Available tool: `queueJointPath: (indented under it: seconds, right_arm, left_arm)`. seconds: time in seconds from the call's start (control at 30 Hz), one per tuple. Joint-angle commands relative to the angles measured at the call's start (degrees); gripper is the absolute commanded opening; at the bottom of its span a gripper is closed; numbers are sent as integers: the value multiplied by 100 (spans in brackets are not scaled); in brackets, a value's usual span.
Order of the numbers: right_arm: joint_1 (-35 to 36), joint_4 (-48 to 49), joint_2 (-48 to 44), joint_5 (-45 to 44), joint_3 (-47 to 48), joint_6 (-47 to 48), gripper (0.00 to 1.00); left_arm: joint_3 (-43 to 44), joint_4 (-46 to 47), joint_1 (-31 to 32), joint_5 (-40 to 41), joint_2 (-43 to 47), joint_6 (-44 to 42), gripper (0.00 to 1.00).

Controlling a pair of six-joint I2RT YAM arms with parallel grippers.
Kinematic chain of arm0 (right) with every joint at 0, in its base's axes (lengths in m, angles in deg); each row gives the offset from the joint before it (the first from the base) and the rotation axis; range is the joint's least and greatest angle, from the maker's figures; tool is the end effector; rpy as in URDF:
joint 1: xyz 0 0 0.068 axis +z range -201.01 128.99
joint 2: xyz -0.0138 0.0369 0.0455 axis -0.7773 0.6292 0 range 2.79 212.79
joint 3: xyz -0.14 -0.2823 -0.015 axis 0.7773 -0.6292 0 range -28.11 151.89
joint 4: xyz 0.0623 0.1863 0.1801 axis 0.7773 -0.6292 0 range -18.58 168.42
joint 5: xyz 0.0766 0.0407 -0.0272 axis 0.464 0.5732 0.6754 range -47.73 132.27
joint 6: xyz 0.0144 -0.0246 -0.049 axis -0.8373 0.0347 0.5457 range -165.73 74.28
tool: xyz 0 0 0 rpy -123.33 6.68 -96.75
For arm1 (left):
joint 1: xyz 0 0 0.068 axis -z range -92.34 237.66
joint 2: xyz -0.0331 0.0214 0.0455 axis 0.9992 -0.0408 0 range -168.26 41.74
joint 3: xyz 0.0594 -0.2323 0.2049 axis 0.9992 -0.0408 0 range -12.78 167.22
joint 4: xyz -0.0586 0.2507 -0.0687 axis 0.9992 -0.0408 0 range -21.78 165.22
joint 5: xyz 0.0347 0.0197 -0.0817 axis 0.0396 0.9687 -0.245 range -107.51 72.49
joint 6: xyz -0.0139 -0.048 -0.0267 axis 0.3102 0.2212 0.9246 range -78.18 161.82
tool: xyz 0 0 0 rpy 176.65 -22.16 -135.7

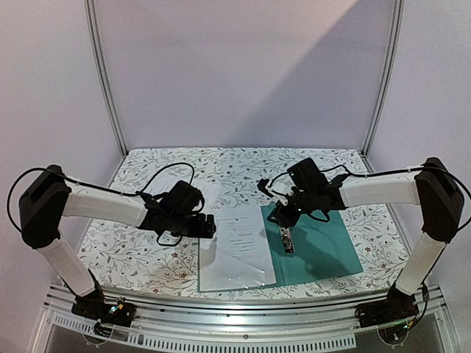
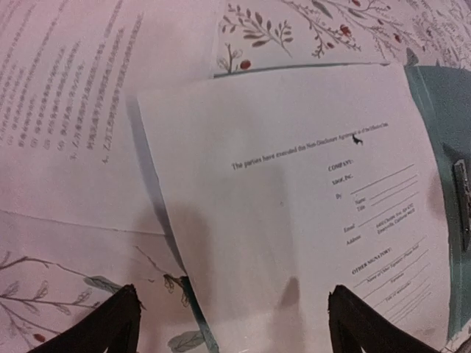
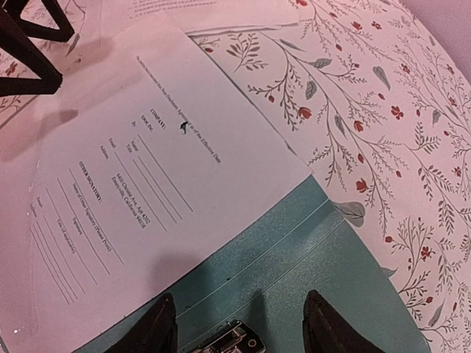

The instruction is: Put the files into the folder

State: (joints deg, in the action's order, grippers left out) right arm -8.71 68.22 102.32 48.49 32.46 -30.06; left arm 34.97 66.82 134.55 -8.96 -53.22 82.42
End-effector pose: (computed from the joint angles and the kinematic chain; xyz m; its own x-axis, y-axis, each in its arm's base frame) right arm 0.2763 0.2573 0.2206 -0.3439 -0.6759 -0.6519 -0.8458 0.5245 -0.0976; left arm 0.2262 -0.2329 0.1838 -0.8607 -0.0222 -0.5086 0.1375 0.9518 -0.2743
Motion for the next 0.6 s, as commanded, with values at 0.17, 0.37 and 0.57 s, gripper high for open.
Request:
queueJointPath:
  seconds: [0.17, 0.37, 0.57]
  right_arm:
    - [-392, 104, -775, -140, -274, -1014, 62]
    - [-717, -316, -1540, -1175, -793, -2113, 69]
    - [-1367, -340, -2042, -843, -1531, -2988, 70]
  left_arm:
    - [1536, -158, 809, 28, -31, -2187, 85]
    - [2988, -1083, 1526, 293, -1002, -3451, 91]
    - [3799, -1335, 1962, -3, -1734, -4465, 89]
